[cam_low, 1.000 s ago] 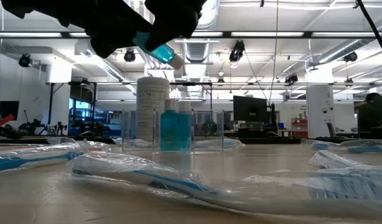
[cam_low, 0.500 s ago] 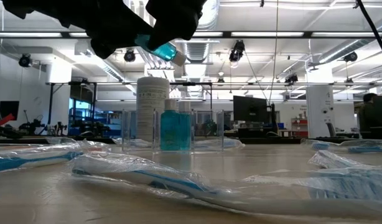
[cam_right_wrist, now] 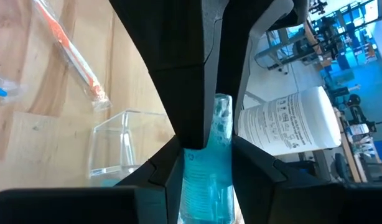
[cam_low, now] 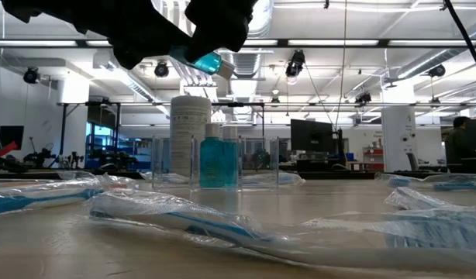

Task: Pick & Place toothbrushing station
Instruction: Put the blue mouthwash into the transparent organizer

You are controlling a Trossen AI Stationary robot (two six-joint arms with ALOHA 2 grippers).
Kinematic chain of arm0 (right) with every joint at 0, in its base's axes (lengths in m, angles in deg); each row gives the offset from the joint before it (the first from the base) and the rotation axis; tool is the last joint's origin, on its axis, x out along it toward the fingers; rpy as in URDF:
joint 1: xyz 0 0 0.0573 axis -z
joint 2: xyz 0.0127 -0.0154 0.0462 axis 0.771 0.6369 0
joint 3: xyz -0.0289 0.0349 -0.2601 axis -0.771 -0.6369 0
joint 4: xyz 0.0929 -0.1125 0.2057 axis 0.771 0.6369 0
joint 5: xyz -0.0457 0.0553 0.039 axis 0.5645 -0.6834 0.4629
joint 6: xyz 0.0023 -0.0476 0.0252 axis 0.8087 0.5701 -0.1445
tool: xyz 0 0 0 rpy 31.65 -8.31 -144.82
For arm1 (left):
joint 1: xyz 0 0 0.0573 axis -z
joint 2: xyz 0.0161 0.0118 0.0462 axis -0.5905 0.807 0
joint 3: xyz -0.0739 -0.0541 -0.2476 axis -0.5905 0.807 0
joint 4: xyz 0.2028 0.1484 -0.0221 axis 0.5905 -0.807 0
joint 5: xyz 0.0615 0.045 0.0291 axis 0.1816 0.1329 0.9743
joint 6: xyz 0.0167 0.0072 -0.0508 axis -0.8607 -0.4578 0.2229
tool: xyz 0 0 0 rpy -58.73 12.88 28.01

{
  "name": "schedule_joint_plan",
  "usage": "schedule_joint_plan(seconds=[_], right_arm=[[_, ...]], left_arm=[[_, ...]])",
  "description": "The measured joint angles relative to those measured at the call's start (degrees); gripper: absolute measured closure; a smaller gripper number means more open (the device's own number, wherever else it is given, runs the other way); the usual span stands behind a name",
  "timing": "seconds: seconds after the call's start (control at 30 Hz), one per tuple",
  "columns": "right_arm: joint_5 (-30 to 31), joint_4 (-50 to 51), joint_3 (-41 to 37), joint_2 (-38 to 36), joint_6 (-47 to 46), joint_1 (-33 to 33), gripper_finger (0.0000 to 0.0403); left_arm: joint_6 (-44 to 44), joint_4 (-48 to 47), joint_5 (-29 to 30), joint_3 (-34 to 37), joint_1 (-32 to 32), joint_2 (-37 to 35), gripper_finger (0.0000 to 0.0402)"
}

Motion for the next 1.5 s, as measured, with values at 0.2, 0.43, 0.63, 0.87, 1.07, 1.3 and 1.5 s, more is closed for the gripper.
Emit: schedule_joint_plan(seconds=[0.2,0.43,0.63,0.87,1.07,1.3,1.5], right_arm=[[-0.1,1.8,0.0,-1.8,0.6,-1.2,0.0244],[-0.7,6.9,-2.0,-7.6,-2.2,-3.8,0.0217],[-8.2,6.1,-13.7,-18.8,-6.1,-6.0,0.0224],[-25.7,-17.1,-38.8,-34.0,-6.9,-5.8,0.0234],[-42.4,-54.8,-59.3,-42.5,-4.7,-2.4,0.0234],[-56.2,-92.2,-76.3,-44.0,-5.0,3.9,0.0234],[-56.2,-103.3,-81.5,-42.8,-7.2,8.4,0.0234]], left_arm=[[-2.9,2.8,-0.4,0.0,0.0,-0.3,0.0316],[-6.0,2.4,-0.1,0.2,0.0,-4.0,0.0316],[-7.0,-0.2,-0.6,2.2,1.0,-12.5,0.0316],[-7.4,-3.6,-8.0,8.4,2.3,-25.0,0.0316],[-8.0,-6.9,-9.3,11.6,2.3,-31.7,0.0316],[-12.5,-7.0,-9.0,13.3,2.1,-35.6,0.0316],[-17.9,-6.8,-8.6,13.4,2.0,-35.3,0.0316]])
